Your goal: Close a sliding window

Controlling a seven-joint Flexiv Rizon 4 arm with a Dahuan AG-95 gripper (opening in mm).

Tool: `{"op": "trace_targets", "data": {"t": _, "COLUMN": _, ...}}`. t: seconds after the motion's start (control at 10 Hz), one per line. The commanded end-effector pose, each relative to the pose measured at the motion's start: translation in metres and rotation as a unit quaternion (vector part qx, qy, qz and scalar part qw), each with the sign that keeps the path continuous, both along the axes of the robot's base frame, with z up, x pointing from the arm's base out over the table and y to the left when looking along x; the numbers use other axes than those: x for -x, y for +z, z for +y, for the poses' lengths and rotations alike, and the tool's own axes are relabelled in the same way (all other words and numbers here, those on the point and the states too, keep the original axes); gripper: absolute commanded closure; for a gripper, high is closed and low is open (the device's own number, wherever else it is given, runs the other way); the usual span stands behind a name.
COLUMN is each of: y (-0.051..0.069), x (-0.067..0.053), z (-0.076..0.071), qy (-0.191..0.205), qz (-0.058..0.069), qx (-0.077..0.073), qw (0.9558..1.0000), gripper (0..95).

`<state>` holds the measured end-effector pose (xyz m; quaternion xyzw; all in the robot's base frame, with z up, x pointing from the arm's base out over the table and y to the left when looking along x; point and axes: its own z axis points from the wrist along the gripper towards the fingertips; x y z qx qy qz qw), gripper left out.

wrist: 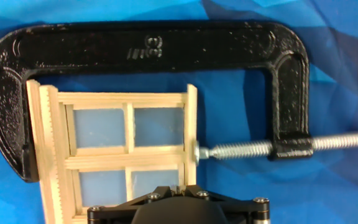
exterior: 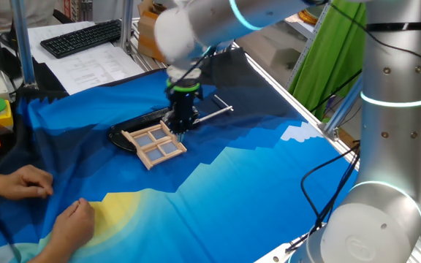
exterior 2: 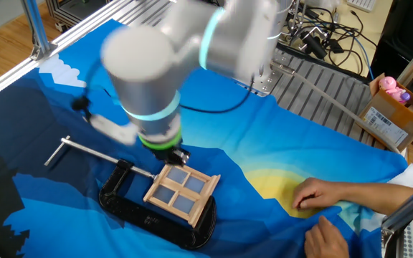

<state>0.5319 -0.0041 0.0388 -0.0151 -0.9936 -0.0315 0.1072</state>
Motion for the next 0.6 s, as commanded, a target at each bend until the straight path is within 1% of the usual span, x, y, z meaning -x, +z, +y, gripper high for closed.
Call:
{"op": "trace_targets", "data": {"t": 0.1, "y": 0.024, "x": 0.017, "z": -0.006, "qy": -0.069, "qz": 0.039, "qx": -0.044, "qw": 0.9959, "gripper": 95.0}}
{"op": "trace_targets", "data": {"t": 0.2, "y": 0.027, "x": 0.022, "z": -0.007, "qy": -0.068, "qz": 0.045, "qx": -0.041, "qw": 0.9958, "gripper": 95.0}}
{"op": "trace_targets", "data": {"t": 0.3, "y": 0.03, "x": 0.033, "z": -0.008, "qy": -0.068, "qz": 0.046, "qx": -0.037, "qw": 0.9959, "gripper": 95.0}}
{"op": "trace_targets", "data": {"t": 0.4, "y": 0.033, "x": 0.04, "z": -0.009, "qy": -0.068, "qz": 0.046, "qx": -0.033, "qw": 0.9961, "gripper": 95.0}}
{"op": "trace_targets", "data": {"t": 0.5, "y": 0.034, "x": 0.043, "z": -0.01, "qy": -0.068, "qz": 0.046, "qx": -0.026, "qw": 0.9962, "gripper": 95.0}}
{"op": "trace_targets", "data": {"t": 0.6, "y": 0.035, "x": 0.047, "z": -0.011, "qy": -0.071, "qz": 0.052, "qx": -0.019, "qw": 0.996, "gripper": 95.0}}
